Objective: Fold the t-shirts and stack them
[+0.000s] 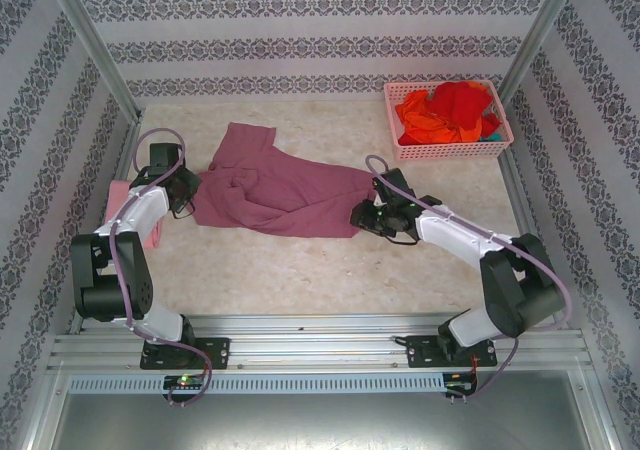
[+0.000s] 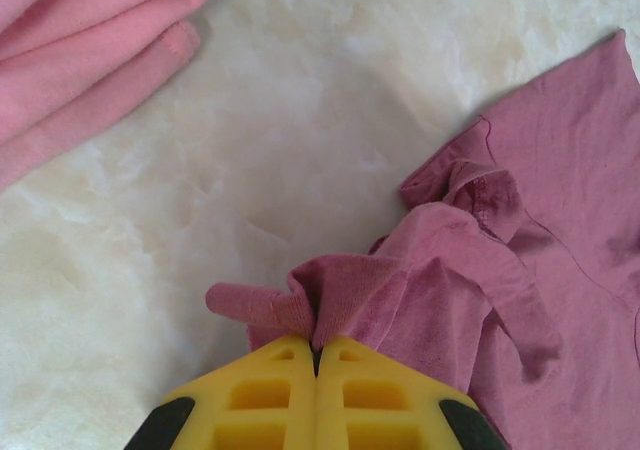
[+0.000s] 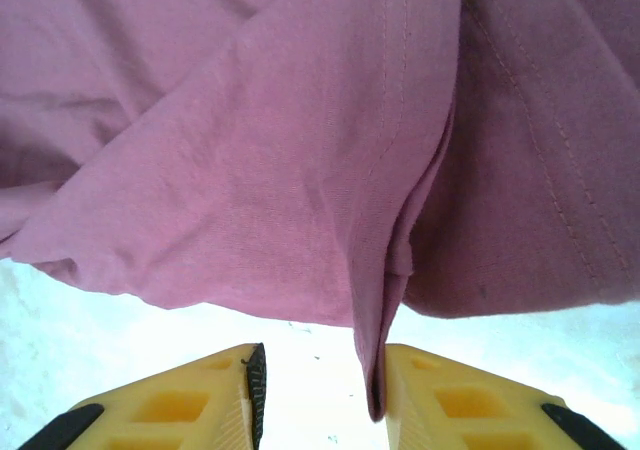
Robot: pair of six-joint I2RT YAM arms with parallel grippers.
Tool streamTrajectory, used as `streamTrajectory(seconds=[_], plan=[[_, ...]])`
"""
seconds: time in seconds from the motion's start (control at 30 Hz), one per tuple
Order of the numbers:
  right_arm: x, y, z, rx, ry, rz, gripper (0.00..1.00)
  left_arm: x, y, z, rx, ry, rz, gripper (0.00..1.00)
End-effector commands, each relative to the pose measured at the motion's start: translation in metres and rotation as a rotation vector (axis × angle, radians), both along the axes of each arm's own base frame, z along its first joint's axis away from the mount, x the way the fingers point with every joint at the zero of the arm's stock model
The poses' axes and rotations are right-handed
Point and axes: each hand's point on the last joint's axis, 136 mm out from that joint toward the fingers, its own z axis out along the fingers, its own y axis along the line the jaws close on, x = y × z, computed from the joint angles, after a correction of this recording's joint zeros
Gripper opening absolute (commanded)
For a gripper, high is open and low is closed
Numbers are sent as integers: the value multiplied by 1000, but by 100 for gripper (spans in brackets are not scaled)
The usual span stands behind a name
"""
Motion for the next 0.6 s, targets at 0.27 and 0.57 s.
streamTrajectory(seconds=[0.27,0.57], plan=[[11,-3,-19,-27,28,-14,36,-2,6,-2,18,-6,9,0],[26,4,-25,7,16,-5,5,-3,6,-4,18,-1,8,0]])
